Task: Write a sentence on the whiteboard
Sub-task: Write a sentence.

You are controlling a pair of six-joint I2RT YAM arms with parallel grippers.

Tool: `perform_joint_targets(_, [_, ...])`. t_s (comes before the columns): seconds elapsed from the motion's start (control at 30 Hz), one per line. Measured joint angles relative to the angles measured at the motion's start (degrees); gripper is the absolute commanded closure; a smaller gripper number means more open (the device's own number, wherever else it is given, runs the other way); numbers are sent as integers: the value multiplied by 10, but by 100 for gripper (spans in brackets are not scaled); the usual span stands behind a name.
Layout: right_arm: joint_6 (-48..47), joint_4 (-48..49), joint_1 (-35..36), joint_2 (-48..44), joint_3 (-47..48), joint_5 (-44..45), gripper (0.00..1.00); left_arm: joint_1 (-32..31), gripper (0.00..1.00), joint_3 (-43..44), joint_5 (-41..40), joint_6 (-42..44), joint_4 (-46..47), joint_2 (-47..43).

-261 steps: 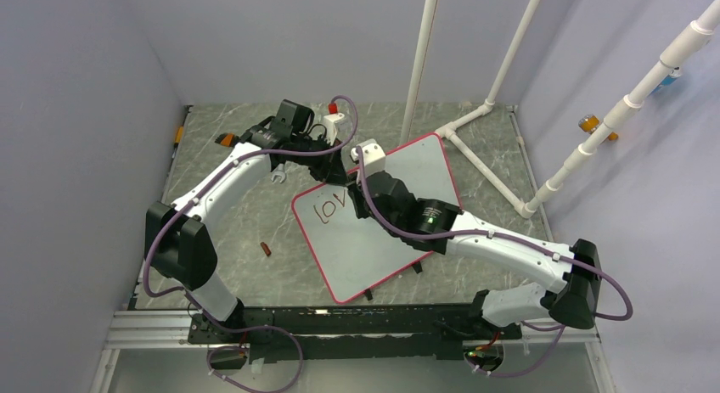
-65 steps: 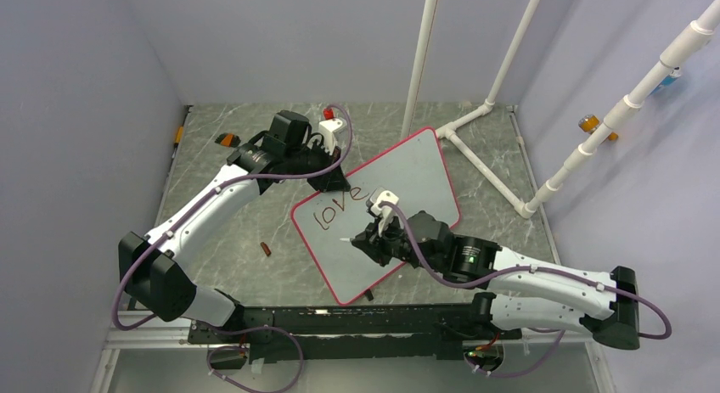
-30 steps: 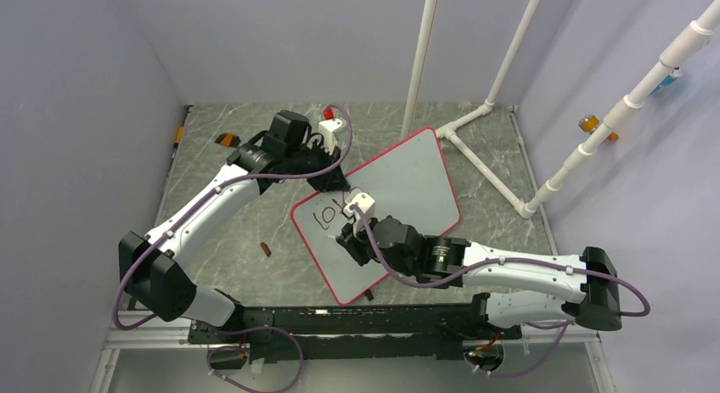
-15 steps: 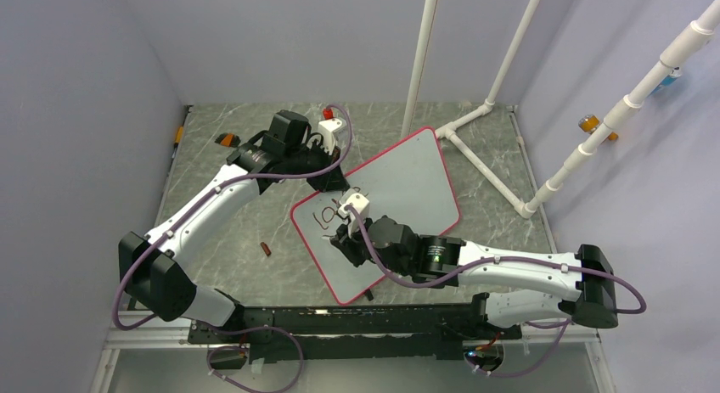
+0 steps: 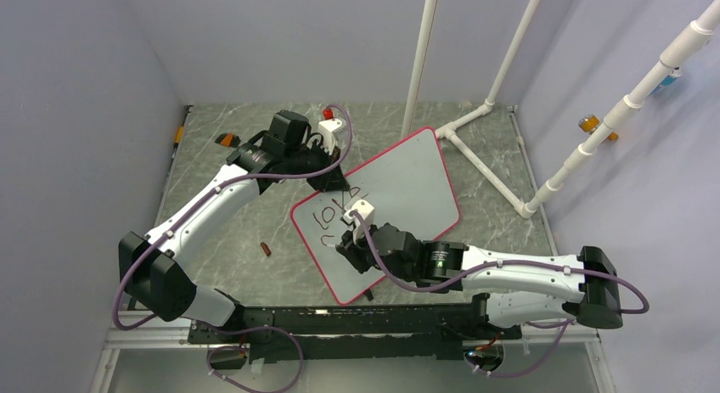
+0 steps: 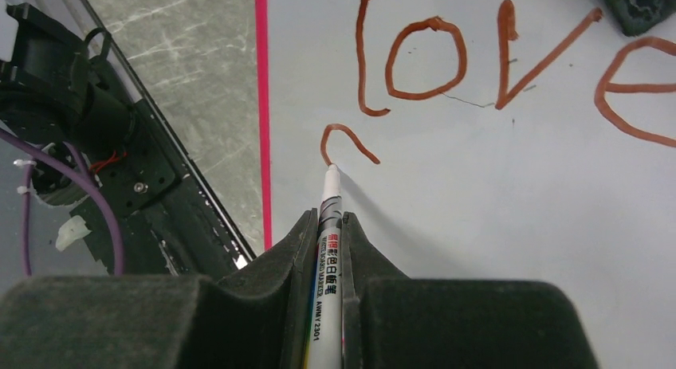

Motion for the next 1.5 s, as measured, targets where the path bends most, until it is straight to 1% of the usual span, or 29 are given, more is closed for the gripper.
perform_joint_targets(0.33, [9, -16, 4, -7, 0, 45, 100, 0, 100, 0, 0, 0, 0, 0])
perform_joint_targets(0.7, [-11, -33, 4, 16, 45, 83, 100, 0, 100, 0, 0, 0, 0, 0])
perform_joint_targets(1.07, [-6, -33, 4, 13, 39, 81, 100, 0, 100, 0, 0, 1, 0, 0])
perform_joint_targets(1.5, [18, -39, 8, -16, -20, 35, 100, 2, 100, -2, 0, 5, 2, 0])
